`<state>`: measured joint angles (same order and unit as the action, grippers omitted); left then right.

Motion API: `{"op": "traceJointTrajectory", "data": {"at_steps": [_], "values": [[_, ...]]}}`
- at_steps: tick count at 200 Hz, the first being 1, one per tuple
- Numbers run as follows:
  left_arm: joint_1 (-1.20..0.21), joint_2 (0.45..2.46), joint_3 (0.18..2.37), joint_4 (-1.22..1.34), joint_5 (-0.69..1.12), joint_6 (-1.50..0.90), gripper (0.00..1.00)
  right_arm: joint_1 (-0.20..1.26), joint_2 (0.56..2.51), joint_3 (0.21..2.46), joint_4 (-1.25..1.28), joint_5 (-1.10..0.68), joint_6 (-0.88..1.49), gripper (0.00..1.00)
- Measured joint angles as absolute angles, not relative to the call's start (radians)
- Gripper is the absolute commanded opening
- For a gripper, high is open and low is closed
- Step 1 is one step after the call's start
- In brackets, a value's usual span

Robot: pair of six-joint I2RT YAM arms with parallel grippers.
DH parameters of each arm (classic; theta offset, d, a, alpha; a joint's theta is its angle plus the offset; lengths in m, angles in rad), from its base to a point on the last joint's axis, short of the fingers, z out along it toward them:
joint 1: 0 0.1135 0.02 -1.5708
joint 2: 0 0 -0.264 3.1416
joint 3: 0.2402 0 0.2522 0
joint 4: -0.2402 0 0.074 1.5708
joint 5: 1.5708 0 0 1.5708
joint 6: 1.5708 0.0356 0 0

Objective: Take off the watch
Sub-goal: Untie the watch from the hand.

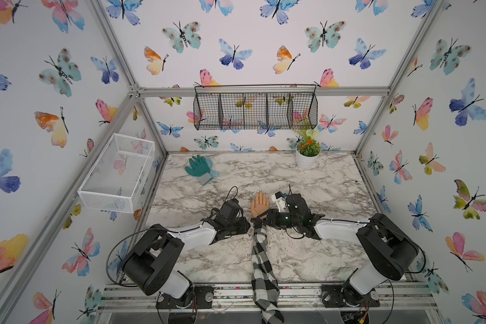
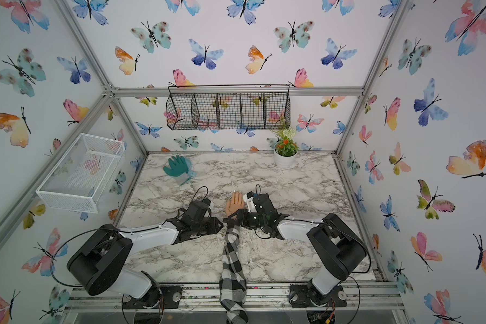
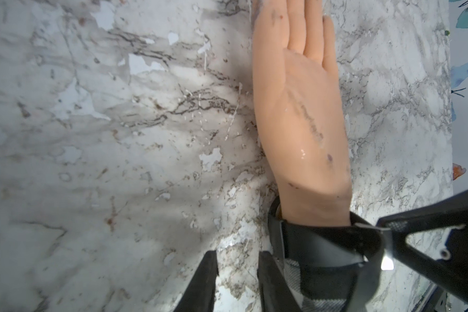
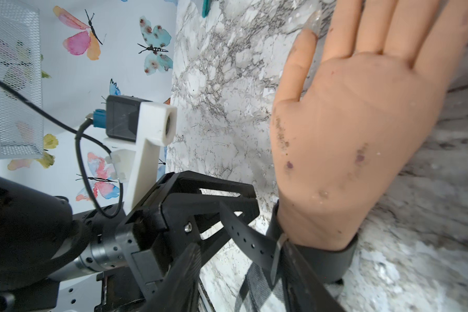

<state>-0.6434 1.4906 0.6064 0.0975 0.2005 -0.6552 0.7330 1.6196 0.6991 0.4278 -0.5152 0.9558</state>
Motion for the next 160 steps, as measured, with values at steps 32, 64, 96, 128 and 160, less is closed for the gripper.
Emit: {"op": "traceJointTrajectory", "data": {"at_steps": [32,64,96,128,160], "values": [[-0.645,1.495,0.606,0.110,0.205,-0.656,0.30,0.748,1.631,0.726,0.446,-0.538,0.981,0.51],[-0.650,1.499,0.606,0.116,0.205,-0.659,0.30,0.761,1.650,0.764,0.463,-0.551,0.987,0.51],[-0.652,1.499,0.604,0.117,0.205,-0.659,0.30,0.765,1.648,0.767,0.448,-0.548,0.977,0.51],[-0.652,1.499,0.602,0.116,0.205,-0.661,0.30,0.765,1.584,0.767,0.330,-0.487,0.928,0.49],[-0.652,1.499,0.602,0.117,0.206,-0.663,0.30,0.765,1.539,0.783,0.196,-0.399,0.873,0.36]]}}
